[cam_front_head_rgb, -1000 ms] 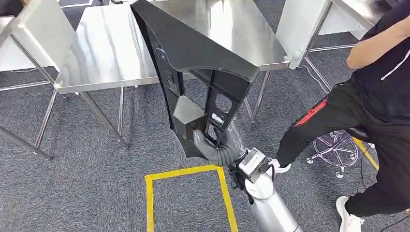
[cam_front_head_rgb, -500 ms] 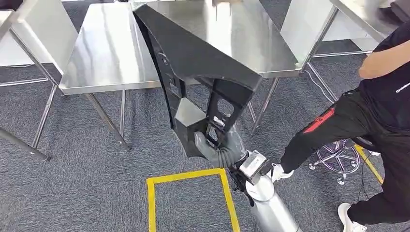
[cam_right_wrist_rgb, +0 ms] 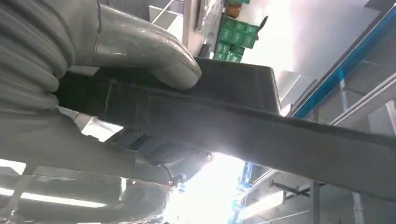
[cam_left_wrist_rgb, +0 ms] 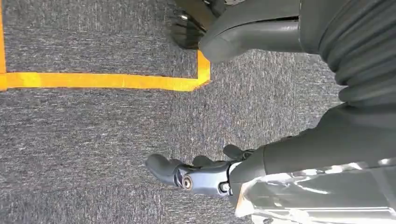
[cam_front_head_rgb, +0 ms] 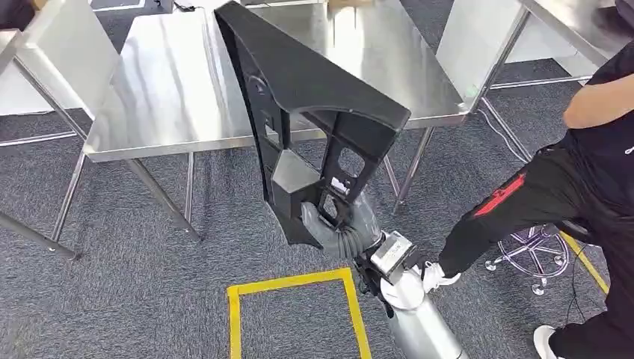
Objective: Take the parts from the cabinet and place them on the table.
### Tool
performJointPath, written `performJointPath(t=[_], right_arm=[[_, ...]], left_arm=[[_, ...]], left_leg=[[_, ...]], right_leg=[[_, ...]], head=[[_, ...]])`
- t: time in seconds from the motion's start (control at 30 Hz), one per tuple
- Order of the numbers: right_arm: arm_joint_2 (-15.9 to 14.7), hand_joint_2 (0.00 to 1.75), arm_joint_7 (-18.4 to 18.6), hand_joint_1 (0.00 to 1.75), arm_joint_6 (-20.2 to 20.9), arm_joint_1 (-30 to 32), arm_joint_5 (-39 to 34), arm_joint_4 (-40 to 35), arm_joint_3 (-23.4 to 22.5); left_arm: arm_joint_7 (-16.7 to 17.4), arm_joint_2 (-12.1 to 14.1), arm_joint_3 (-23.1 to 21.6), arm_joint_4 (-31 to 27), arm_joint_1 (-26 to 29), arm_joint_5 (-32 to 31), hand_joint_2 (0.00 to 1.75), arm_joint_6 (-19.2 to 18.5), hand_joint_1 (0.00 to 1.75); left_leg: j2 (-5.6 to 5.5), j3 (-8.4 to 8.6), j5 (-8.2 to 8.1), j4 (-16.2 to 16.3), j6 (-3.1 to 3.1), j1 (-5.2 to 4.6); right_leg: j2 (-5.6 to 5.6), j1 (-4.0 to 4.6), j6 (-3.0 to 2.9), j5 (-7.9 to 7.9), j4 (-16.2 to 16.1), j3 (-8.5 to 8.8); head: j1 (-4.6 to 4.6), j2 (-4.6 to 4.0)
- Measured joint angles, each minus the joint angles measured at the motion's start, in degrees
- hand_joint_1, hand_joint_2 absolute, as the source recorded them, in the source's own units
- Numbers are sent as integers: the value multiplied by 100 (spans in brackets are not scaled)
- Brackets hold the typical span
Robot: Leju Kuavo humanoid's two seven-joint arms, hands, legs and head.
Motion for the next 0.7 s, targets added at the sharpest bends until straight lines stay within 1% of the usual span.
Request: performJointPath(t=[0.03,0.07,0.1,0.13,0.17,0.2,0.23,0.27,0.3,0.33,0.37,0.4,0.43,0.47,0.5,0.53,0.57,0.6,0.63,0.67,0.7], right_arm=[[0,175,0,175,0,6,2,0,0],[0,175,0,175,-4,12,0,0,0],[0,175,0,175,-9,15,0,0,0],[0,175,0,175,-28,15,2,0,0],[0,175,-2,175,-39,16,0,2,-2],[0,175,-4,175,-46,6,4,2,-2],[0,175,-4,175,-52,13,9,2,0],[2,175,-4,175,-59,16,13,2,2],[9,175,-2,175,-63,13,20,2,4],[17,175,7,175,-81,18,44,0,4],[22,175,31,175,-96,14,94,0,13],[24,175,44,175,-103,12,134,2,33],[24,175,85,175,-118,25,168,18,50],[22,175,103,175,-136,32,197,55,70],[24,175,109,175,-144,33,210,85,88],[28,175,120,175,-155,33,210,116,107],[31,175,120,175,-162,30,210,138,122],[33,175,122,175,-177,15,210,161,140],[37,175,140,175,-207,-18,212,183,164],[46,175,160,175,-225,-57,214,218,181],[72,175,177,175,-249,-103,210,247,190]], left_arm=[[0,2,0,0,0,0,175,0,0],[0,7,0,0,-1,-2,175,0,0],[0,15,0,0,-1,-9,175,0,0],[0,20,2,0,0,-18,175,0,0],[0,15,2,11,-5,-26,175,-2,0],[0,17,2,11,-16,-35,175,-2,0],[0,17,2,11,-16,-35,175,-2,0],[0,17,2,11,-1,-35,175,-2,0],[0,17,4,11,1,-35,175,-4,0],[2,15,4,11,3,-33,175,-9,0],[0,17,7,9,3,-33,175,-15,0],[2,28,9,9,-1,-31,175,-20,0],[11,33,13,9,-5,-31,175,-22,0],[20,33,15,9,-4,-31,175,-22,0],[33,31,17,9,-3,-33,175,-22,0],[39,28,20,11,8,-33,175,-22,0],[39,26,22,11,15,-33,175,-22,0],[39,24,26,11,15,-33,175,-20,0],[35,24,31,9,12,-33,175,-20,0],[28,17,37,11,16,-33,175,-20,0],[22,11,42,9,2,-33,175,-20,0]], left_leg=[[4,-25,220,-136,-17,23],[18,87,513,-482,-26,37],[29,302,859,-1010,-29,51],[41,500,1131,-1485,-32,66],[38,596,1040,-1606,-36,39],[21,664,985,-1677,46,21],[22,649,971,-1669,82,2],[19,644,952,-1664,127,-29],[14,655,955,-1693,184,-35],[11,725,967,-1748,241,2],[14,762,942,-1768,289,-16],[17,781,923,-1768,332,-17],[17,803,897,-1768,363,-22],[14,823,869,-1767,378,-30],[7,851,845,-1767,385,-42],[-8,889,814,-1767,384,-49],[-24,944,778,-1767,377,-52],[-46,1011,737,-1767,366,-52],[-56,1076,695,-1767,348,-52],[-63,1072,661,-1770,327,-53],[-80,1098,593,-1735,280,-122]], right_leg=[[10,-10,20,-40,1,46],[16,-25,44,-84,1,111],[18,-41,75,-139,1,190],[18,-47,113,-193,1,260],[19,3,166,-238,2,240],[19,30,209,-266,12,218],[14,40,230,-273,-9,259],[10,41,259,-278,-36,268],[7,52,299,-295,-51,308],[4,39,327,-349,-14,272],[1,35,307,-425,210,188],[1,33,266,-568,660,-62],[1,32,236,-743,1234,-421],[3,44,233,-864,1732,-750],[3,49,260,-863,1994,-969],[3,48,302,-744,1953,-1045],[3,49,357,-505,1642,-969],[3,52,406,-201,1122,-787],[2,62,424,89,560,-570],[-7,71,388,252,195,-452],[-2,101,301,309,109,-400]], head=[[-2,0],[-2,0],[-2,0],[-2,0],[-2,0],[-11,0],[9,0],[-4,0],[0,0],[2,0],[11,0],[18,0],[24,0],[26,0],[26,0],[24,0],[24,0],[26,0],[29,0],[33,0],[20,0]])
